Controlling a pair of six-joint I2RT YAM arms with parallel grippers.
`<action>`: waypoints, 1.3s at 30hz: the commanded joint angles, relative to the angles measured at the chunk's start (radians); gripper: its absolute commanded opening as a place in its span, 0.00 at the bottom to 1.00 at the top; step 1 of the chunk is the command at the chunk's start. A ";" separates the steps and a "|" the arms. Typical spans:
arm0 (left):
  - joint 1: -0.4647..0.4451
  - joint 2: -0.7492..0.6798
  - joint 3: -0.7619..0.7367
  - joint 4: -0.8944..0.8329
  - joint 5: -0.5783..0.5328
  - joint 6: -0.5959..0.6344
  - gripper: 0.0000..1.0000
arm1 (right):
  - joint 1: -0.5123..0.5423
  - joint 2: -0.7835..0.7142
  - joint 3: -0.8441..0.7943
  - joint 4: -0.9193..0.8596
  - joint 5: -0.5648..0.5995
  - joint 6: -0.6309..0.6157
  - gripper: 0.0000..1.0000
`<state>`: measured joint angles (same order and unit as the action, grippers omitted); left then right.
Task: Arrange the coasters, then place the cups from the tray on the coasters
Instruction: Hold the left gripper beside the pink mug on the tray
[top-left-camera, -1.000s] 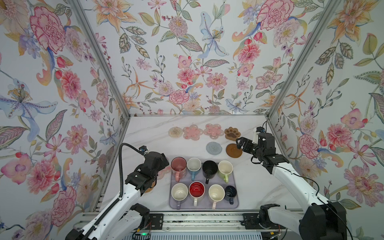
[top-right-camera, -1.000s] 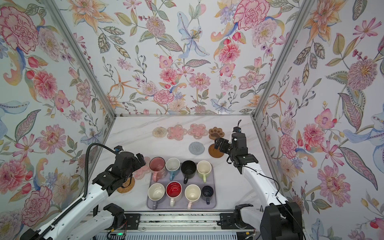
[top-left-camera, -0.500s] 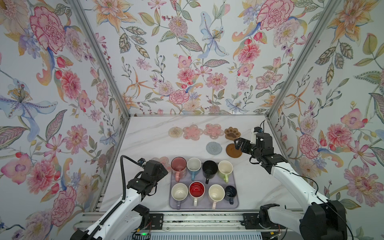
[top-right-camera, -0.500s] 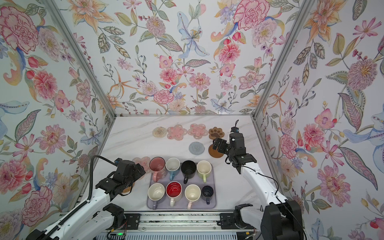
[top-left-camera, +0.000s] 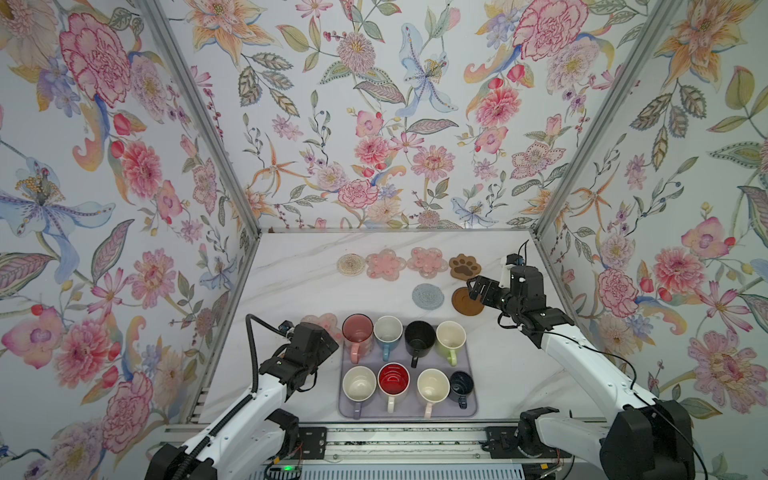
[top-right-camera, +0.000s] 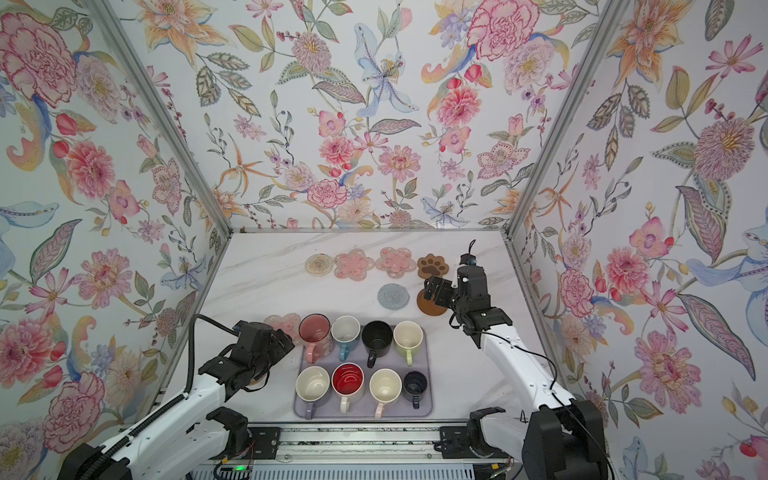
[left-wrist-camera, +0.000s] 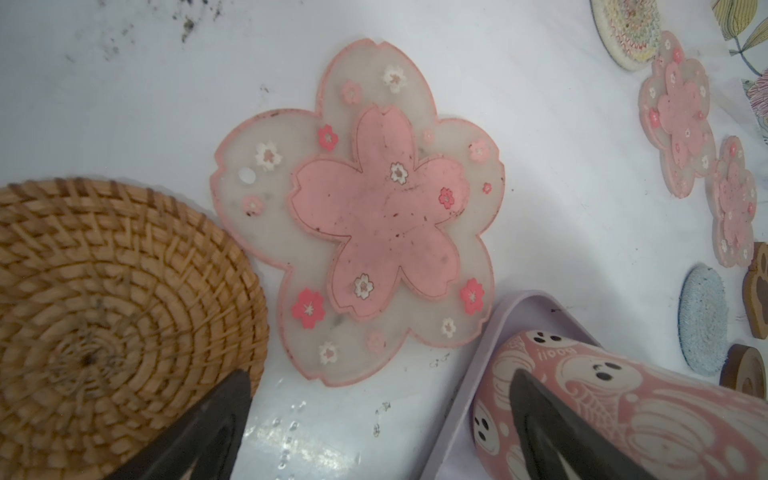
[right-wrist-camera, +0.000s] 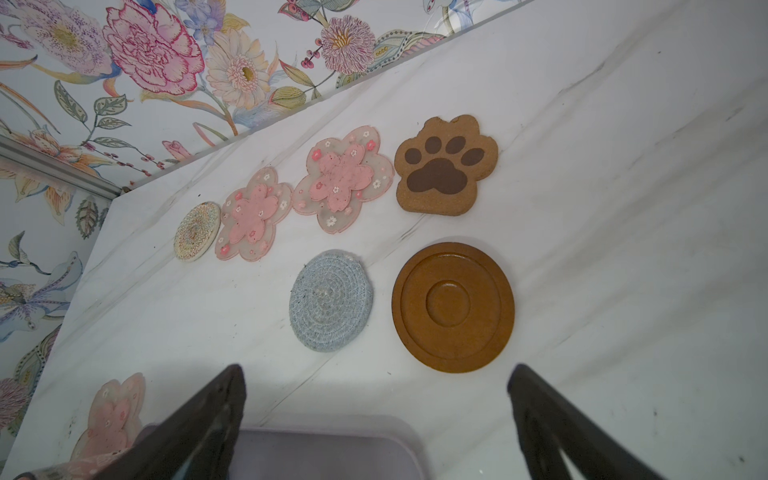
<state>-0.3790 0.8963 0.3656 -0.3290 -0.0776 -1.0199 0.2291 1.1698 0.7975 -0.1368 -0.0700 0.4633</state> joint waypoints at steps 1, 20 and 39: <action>0.015 0.008 -0.019 0.033 0.018 -0.010 0.99 | 0.008 -0.013 -0.009 0.012 0.011 -0.005 0.99; 0.028 0.070 -0.045 0.117 0.076 -0.017 0.99 | 0.016 0.012 0.010 0.011 0.000 -0.007 0.99; 0.081 0.219 -0.028 0.272 0.097 0.006 0.99 | 0.016 0.012 -0.010 0.016 0.007 -0.002 0.99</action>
<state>-0.3164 1.0771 0.3405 -0.0460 -0.0040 -1.0256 0.2363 1.1767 0.7971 -0.1360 -0.0704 0.4633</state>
